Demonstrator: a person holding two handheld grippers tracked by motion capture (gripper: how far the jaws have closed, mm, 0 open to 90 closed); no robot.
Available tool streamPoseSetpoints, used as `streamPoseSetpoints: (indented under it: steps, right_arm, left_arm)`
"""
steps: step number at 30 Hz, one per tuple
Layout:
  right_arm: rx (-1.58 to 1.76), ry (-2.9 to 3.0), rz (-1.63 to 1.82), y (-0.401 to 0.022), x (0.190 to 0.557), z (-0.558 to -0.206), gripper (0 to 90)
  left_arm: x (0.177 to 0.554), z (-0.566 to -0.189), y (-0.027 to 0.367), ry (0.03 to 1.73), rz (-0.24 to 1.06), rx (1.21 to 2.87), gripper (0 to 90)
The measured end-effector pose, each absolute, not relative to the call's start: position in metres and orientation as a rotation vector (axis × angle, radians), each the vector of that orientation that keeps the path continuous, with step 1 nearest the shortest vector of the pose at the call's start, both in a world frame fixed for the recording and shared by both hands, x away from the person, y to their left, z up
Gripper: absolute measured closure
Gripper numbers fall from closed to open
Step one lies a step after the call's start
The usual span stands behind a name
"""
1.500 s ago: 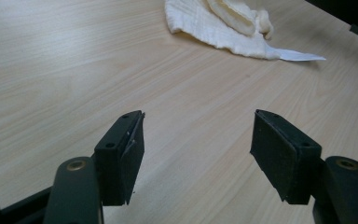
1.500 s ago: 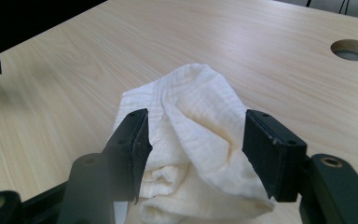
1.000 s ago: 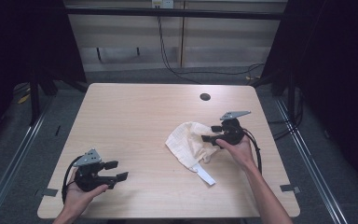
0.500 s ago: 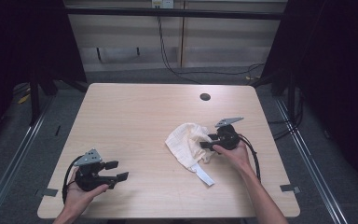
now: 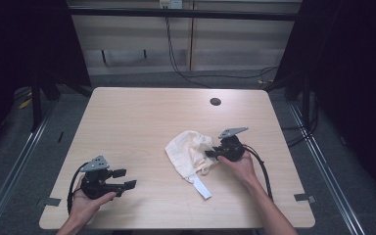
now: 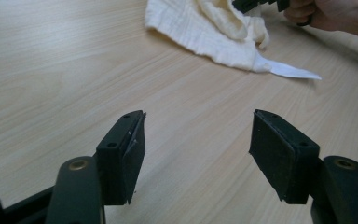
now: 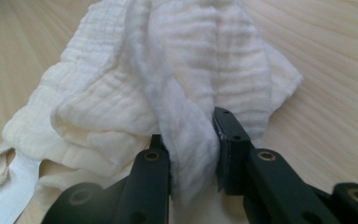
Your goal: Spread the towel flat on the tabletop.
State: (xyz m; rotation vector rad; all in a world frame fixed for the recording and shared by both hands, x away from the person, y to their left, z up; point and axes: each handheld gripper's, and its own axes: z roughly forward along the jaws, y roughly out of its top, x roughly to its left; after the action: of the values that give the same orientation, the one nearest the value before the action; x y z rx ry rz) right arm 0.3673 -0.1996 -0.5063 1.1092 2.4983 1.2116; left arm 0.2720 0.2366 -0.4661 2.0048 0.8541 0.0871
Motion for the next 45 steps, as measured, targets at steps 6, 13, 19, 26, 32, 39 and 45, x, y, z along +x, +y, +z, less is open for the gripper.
streamPoseSetpoints:
  steps: [6, 13, 19, 26, 32, 39, 45]
  right_arm:
    - [1.037, 2.568, 1.255, -0.178, 0.36, -0.506, 77.5]
    - [0.965, 2.631, 1.264, -0.164, 0.351, -0.505, 77.5]
    - [0.895, 2.682, 1.271, -0.151, 0.343, -0.504, 77.5]
    - [0.809, 2.71, 1.282, -0.13, 0.336, -0.505, 76.1]
    - [0.76, 2.748, 1.324, -0.12, 0.331, -0.505, 70.9]
    - [0.775, 2.715, 1.34, -0.121, 0.33, -0.5, 61.9]
    - [0.825, 2.662, 1.421, -0.132, 0.328, -0.491, 51.1]
  left_arm:
    - [0.271, -0.461, 0.229, 0.792, 0.083, 2.023, 47.3]
    - [0.274, -0.457, 0.216, 0.746, 0.103, 2.051, 55.4]
    - [0.275, -0.455, 0.209, 0.703, 0.091, 2.059, 61.8]
    - [0.274, -0.454, 0.209, 0.704, 0.069, 2.032, 64.1]
    - [0.274, -0.458, 0.206, 0.723, 0.086, 2.05, 55.3]
    - [0.274, -0.457, 0.206, 0.723, 0.105, 2.048, 49.9]
    - [0.28, -0.461, 0.198, 0.746, 0.106, 2.068, 43.5]
